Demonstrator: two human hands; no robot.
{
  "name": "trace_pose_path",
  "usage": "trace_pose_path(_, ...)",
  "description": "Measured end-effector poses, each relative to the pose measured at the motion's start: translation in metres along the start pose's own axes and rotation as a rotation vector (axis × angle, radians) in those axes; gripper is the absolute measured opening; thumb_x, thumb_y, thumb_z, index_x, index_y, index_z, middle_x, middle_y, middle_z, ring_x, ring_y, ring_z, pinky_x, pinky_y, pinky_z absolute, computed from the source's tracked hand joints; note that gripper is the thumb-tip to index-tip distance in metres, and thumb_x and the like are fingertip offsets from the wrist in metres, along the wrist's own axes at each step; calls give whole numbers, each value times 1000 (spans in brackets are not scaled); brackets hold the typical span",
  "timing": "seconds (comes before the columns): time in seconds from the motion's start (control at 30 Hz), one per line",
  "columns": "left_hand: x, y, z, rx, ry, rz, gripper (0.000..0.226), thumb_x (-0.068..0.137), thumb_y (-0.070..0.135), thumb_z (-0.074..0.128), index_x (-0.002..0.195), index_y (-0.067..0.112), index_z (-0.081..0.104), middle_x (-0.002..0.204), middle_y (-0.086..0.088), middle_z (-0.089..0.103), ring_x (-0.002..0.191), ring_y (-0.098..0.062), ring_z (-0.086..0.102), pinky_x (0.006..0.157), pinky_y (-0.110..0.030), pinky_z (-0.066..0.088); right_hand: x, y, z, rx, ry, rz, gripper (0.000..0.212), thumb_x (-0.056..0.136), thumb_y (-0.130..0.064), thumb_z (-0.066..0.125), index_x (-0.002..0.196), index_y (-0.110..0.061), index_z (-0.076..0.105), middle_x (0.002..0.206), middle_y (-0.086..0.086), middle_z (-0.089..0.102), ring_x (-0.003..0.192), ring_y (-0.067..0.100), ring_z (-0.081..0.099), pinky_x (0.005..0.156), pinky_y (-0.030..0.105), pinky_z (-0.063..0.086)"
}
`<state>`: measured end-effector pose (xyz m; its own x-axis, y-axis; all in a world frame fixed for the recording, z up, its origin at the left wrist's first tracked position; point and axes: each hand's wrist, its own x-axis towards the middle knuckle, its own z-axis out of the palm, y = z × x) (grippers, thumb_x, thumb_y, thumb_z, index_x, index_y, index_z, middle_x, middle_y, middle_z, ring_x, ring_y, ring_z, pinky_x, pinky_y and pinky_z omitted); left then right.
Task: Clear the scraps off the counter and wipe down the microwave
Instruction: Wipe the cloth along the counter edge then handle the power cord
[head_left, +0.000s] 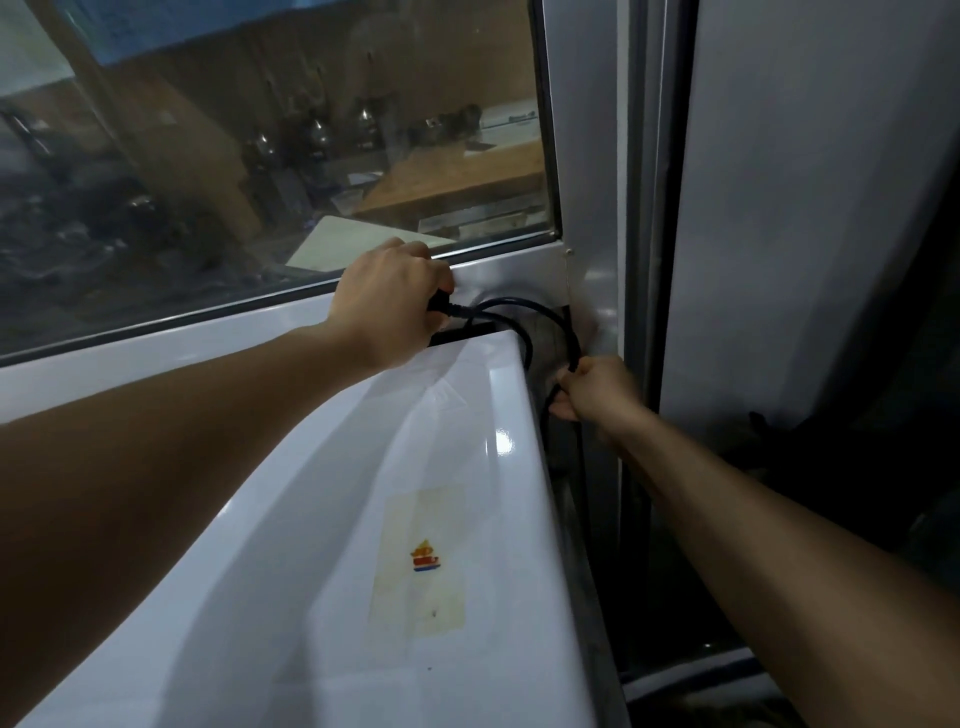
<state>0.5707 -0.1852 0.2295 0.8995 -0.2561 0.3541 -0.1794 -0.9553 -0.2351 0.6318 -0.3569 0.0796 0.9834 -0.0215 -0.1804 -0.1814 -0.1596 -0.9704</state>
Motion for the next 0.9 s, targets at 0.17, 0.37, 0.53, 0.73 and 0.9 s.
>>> trace_pose_path(0.17,-3,-8,-2,3,14,-23,24,87,23,61,109,17,67,100,-7,61,94,-26,51,76,-37,47,4,0,15,154,-62,43,27,94,-11,52,68,-10,58,68,10,57,65,24,57,69,38,54)
trace_pose_path(0.37,-11,-11,10,-12,-11,-47,24,86,25,63,109,21,66,101,-5,61,96,-26,52,78,-37,47,5,26,17,-75,-154,25,36,93,-4,40,59,-15,44,58,4,40,51,16,37,47,26,28)
trace_pose_path(0.53,-10,-12,10,-5,-3,-56,24,84,25,64,108,22,66,101,-5,61,96,-27,52,76,-37,47,2,24,8,-124,-199,-33,32,90,3,39,62,-11,44,60,6,44,55,15,40,50,24,30)
trace_pose_path(0.73,-12,-10,9,-6,-7,-70,24,86,26,63,108,20,66,101,-5,61,96,-26,51,79,-42,50,-5,27,-2,-158,-268,-85,24,94,-10,45,73,-20,45,69,-2,46,60,9,41,53,22,30)
trace_pose_path(0.9,-12,-10,10,-16,11,-92,22,85,26,64,106,22,66,101,-3,59,97,-25,50,73,-39,50,-13,24,-10,-215,-116,-87,26,93,-23,55,115,-10,54,105,10,59,90,21,57,73,24,41)
